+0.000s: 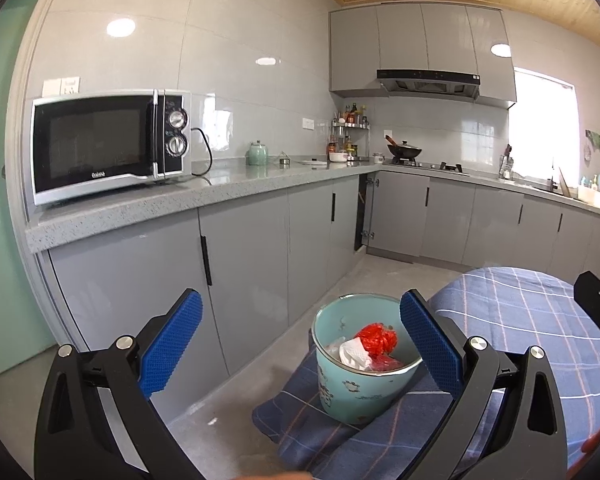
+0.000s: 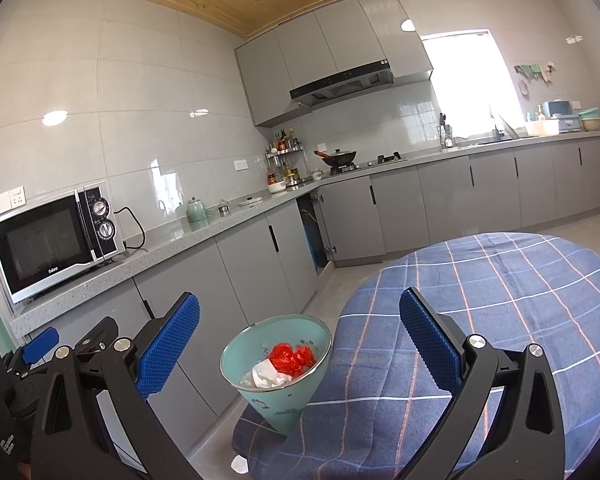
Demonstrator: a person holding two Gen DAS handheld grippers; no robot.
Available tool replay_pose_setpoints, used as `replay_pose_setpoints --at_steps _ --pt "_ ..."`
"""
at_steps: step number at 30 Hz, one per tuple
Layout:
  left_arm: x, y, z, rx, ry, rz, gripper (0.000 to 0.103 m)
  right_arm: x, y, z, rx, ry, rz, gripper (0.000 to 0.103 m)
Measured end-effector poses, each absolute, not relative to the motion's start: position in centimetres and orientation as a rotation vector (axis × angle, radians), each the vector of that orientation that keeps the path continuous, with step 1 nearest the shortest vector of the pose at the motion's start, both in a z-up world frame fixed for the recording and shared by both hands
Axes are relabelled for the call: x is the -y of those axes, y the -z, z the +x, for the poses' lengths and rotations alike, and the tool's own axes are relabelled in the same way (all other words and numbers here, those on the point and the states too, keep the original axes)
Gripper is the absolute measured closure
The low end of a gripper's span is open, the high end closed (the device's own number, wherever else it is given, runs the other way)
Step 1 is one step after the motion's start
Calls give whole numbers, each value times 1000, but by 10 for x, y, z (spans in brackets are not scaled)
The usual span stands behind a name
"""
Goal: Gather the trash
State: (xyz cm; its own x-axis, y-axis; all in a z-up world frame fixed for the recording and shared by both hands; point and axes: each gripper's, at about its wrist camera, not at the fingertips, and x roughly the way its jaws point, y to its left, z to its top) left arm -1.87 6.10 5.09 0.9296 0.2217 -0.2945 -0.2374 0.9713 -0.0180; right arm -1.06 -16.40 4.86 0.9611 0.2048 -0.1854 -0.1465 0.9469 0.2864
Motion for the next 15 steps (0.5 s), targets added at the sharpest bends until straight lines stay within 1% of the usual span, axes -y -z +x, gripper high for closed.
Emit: replay_pose_setpoints --at_steps 5,15 --pt "-66 -48 -16 -334 -169 -106 6 164 -48 -11 -216 -181 271 5" --pt "-64 -43 -10 -376 -179 -101 6 162 -46 -8 -234 -174 269 5"
